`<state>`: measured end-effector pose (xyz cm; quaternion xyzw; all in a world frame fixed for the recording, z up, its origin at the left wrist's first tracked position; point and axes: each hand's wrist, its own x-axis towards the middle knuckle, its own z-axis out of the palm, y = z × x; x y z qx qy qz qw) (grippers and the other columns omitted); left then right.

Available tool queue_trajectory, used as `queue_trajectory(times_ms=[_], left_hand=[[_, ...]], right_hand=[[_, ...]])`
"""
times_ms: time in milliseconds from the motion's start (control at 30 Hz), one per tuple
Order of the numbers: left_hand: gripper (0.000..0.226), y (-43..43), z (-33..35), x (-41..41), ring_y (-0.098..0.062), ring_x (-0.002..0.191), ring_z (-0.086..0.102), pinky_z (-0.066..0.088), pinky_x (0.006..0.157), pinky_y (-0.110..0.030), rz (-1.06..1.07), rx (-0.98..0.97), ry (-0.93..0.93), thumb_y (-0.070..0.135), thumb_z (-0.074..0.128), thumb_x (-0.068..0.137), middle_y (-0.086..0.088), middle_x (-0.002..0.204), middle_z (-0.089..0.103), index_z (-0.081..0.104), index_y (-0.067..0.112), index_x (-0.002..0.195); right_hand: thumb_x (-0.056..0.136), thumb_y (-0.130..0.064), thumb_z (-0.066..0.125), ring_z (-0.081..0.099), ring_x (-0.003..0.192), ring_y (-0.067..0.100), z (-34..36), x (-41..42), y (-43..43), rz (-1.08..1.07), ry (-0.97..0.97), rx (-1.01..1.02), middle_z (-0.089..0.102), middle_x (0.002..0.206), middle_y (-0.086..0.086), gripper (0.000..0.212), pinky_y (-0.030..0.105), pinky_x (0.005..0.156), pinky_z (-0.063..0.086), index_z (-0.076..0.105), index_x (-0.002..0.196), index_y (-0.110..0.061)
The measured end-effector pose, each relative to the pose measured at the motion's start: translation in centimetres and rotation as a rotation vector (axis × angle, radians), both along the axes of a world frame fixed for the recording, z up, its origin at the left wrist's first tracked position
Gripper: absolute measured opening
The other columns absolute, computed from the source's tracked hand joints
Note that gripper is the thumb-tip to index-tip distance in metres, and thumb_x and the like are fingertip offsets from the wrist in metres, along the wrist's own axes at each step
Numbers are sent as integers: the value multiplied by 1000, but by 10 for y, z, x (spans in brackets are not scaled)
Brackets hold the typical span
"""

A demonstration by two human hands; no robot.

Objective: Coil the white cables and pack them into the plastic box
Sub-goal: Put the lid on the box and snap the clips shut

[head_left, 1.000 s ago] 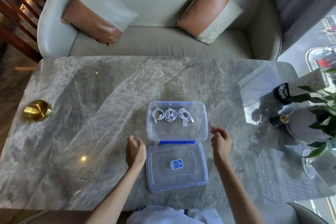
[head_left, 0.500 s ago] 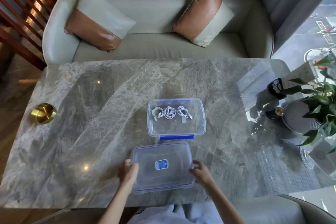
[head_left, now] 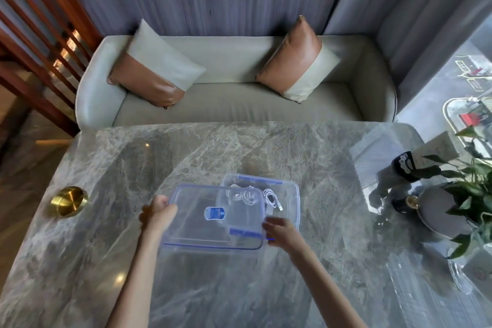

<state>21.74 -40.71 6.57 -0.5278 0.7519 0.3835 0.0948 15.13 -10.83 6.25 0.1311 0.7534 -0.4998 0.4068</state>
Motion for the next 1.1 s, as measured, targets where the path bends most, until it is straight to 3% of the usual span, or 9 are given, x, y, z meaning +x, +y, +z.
queue_trajectory(times_ms=[133, 267, 500, 700, 800, 867, 900, 967, 1100], left_hand=[[44, 50, -18, -59, -41, 113, 53, 46, 98, -39, -167, -8, 126, 14, 63, 82, -28, 123, 50, 55, 14, 126], [43, 83, -44, -84, -39, 114, 52, 45, 97, -38, -275, 49, 137, 6, 60, 85, -26, 121, 49, 52, 8, 127], [25, 94, -70, -79, -37, 97, 56, 42, 74, -36, -279, -16, 134, -1, 57, 79, -14, 100, 54, 49, 7, 101], [22, 86, -72, -79, -34, 103, 61, 49, 81, -39, -316, -28, 89, 12, 59, 88, -13, 113, 61, 51, 10, 109], [35, 82, -64, -84, -38, 103, 61, 49, 74, -40, -446, 40, -95, 10, 58, 84, -19, 122, 53, 39, 7, 113], [67, 89, -58, -80, -37, 106, 62, 56, 75, -45, -377, 372, -181, 3, 60, 85, -18, 141, 42, 24, 6, 142], [73, 97, -54, -72, -34, 96, 66, 58, 75, -46, -358, 554, -237, 3, 62, 87, -17, 136, 47, 21, 9, 147], [51, 111, -49, -52, -25, 68, 67, 61, 74, -46, -471, 718, -404, 14, 63, 92, -14, 97, 64, 35, 12, 134], [35, 92, -51, -47, -22, 56, 64, 54, 47, -30, -678, 597, -629, 39, 54, 95, -9, 69, 63, 51, 3, 95]], right_hand=[[92, -3, 59, 56, 79, 22, -13, -38, 33, -141, 198, 169, 65, 91, 13, 43, 33, 78, 43, 56, 135, -2], [90, -13, 64, 70, 93, 32, -37, -54, 52, -244, 270, 330, 75, 102, 17, 39, 41, 86, 52, 63, 128, -9], [89, -8, 62, 66, 91, 30, -70, -42, 50, -291, 264, 361, 71, 98, 15, 33, 36, 82, 49, 62, 122, -8], [91, -7, 59, 65, 93, 29, -82, -39, 48, -332, 305, 345, 69, 103, 14, 31, 31, 77, 45, 60, 122, -9], [96, -9, 52, 62, 103, 34, -87, -46, 49, -351, 326, 369, 68, 112, 20, 34, 39, 89, 48, 60, 129, -15], [99, -12, 46, 56, 113, 39, -87, -65, 44, -332, 348, 469, 60, 119, 23, 40, 42, 99, 42, 58, 135, -23], [100, -14, 44, 54, 116, 41, -85, -80, 41, -310, 344, 521, 57, 123, 22, 41, 43, 101, 41, 58, 136, -28], [102, -18, 45, 53, 120, 40, -79, -110, 36, -213, 355, 508, 56, 131, 17, 40, 45, 104, 41, 58, 137, -30], [96, -17, 62, 40, 141, 33, -67, -138, 34, -44, 447, 311, 47, 150, 18, 56, 45, 119, 27, 43, 148, -9]])
